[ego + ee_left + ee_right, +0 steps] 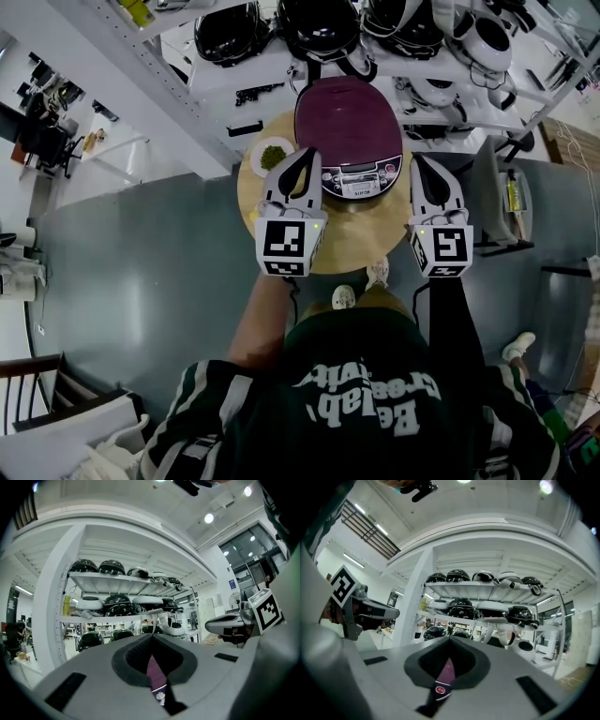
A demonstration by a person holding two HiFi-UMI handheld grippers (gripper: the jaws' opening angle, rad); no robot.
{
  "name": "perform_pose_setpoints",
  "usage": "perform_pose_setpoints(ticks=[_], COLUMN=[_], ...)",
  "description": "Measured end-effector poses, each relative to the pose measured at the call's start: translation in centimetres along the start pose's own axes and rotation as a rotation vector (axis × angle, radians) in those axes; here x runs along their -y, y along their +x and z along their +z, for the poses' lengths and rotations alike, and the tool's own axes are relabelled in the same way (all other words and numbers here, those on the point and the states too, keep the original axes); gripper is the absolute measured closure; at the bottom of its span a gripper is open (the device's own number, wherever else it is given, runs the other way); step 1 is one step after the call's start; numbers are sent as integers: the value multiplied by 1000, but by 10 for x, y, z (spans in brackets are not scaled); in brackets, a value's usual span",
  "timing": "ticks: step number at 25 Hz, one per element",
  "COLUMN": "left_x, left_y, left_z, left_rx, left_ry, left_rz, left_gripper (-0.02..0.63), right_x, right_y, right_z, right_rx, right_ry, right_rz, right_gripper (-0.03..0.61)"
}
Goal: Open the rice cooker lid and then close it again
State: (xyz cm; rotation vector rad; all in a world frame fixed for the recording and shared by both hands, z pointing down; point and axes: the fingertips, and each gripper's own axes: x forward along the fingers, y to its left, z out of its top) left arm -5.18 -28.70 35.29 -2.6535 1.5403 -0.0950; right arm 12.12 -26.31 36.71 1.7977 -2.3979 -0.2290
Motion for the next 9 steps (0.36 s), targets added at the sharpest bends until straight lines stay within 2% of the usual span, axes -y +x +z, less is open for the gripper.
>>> perform_pose_setpoints(ticks=[9], left_x=[0], left_y=[-6], left_z=[-3], left_rx=[-9], left_ry=[-11], left_rz=[9], left_gripper=[614], right_x=[-2], right_y=[-4], right_z=[-4], right_rx=[-8], right_ry=[6], right_rz=[7], right_gripper=[575])
